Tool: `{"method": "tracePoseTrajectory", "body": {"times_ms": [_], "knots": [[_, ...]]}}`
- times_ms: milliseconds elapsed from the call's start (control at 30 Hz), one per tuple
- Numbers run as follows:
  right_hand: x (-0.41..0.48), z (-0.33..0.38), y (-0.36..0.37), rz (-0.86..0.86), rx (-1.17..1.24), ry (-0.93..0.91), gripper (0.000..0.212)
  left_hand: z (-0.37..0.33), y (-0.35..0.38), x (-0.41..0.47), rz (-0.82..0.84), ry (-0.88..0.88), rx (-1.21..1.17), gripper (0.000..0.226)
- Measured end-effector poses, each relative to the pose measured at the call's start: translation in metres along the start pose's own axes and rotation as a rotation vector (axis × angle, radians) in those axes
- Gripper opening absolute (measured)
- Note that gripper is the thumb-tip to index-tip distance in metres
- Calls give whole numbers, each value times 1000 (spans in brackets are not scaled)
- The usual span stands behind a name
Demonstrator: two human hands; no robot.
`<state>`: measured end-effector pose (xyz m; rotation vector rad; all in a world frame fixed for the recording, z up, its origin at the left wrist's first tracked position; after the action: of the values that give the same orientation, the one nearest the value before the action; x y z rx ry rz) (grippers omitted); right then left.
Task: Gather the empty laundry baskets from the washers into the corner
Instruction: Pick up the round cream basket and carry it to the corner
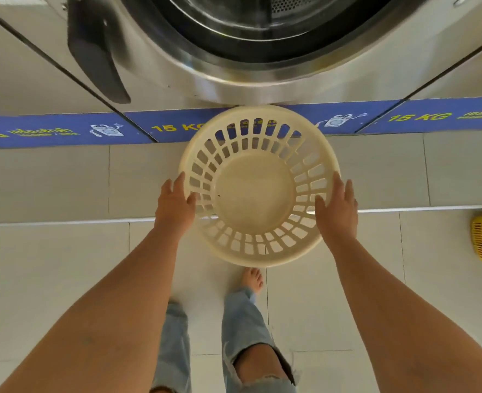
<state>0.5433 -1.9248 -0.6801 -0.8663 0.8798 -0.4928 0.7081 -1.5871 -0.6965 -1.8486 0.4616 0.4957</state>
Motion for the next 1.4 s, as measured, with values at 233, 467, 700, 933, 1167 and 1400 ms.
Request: {"method": "tracePoseTrajectory", "body": {"times_ms": [233,467,700,933,1167,1400], "knots": [[63,-18,26,38,8,-66,68,14,37,33,-16,-24,-82,62],[67,-26,26,-60,-36,-151,76,27,38,46,-53,-53,-31,67],[5,0,35,-26,-30,-191,71,77,7,7,-125,-99,-119,68],[-77,79,67,48,-49,-263,72,193,-51,-51,-204,-231,-189,67],[-169,187,131,132,-101,-407,71,344,-102,-117,-293,-445,-292,69],[-267,290,207,201,-156,-533,70,489,-139,-181,-321,-581,-445,69]]}}
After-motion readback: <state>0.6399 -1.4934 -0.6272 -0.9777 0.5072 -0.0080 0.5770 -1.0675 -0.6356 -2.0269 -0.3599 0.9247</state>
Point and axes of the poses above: each hand's wrist, its own x-axis towards the middle knuckle, its own y-axis out of the palm, z = x × y, the point moved 9 cm from there along x, towards the middle knuckle, and after that the axes turned 2 degrees about x, right-handed, at the moved point
